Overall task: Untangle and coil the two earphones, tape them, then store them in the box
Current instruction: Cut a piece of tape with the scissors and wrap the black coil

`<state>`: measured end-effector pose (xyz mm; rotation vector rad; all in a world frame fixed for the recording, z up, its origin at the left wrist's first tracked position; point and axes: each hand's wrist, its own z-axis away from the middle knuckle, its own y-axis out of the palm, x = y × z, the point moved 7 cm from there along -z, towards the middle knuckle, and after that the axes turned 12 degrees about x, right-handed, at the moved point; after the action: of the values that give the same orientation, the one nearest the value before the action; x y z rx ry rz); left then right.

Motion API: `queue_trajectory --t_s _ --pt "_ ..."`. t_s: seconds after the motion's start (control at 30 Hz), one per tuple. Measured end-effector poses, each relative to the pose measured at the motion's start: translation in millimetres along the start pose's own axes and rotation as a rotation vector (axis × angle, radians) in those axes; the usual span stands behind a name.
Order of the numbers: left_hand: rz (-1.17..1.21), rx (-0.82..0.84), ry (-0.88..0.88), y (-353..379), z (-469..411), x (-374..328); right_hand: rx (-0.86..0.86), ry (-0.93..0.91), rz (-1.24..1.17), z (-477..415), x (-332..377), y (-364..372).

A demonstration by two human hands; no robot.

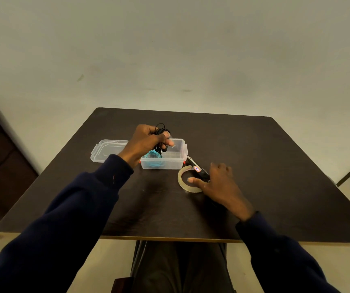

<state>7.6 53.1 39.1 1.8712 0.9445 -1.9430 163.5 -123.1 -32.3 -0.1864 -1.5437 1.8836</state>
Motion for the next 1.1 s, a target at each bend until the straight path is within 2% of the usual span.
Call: queue_trajectory --t_s 0.17,0.3,0.5,0.7,0.9,1.0,1.03,1.1 --pt "0.016 0.005 -0.001 3 3 1 0.012 -0.032 0.106 -5 28 9" --pt "0.027 0.02 -0.006 3 5 1 0.007 -0.048 0.084 -10 25 7" --pt "0.024 0.038 -0.015 7 7 -1 -0.057 0.035 0.058 -14 -20 -29" --pt "0.02 0.045 -0.016 16 5 -3 -0.095 0.184 0.043 -19 -94 -67" --pt "0.036 0.064 -0.012 28 7 -10 -0.079 0.258 0.004 -28 -133 -84" --pt "0.044 0.065 -0.001 30 10 -12 -0.181 0.154 0.017 -29 -116 -81" --pt "0.044 0.063 -0.001 30 11 -12 -0.272 0.055 -0.073 -24 -101 -81" --pt "0.044 0.073 -0.005 31 12 -12 -0.418 -0.193 -0.419 -8 -66 -79"
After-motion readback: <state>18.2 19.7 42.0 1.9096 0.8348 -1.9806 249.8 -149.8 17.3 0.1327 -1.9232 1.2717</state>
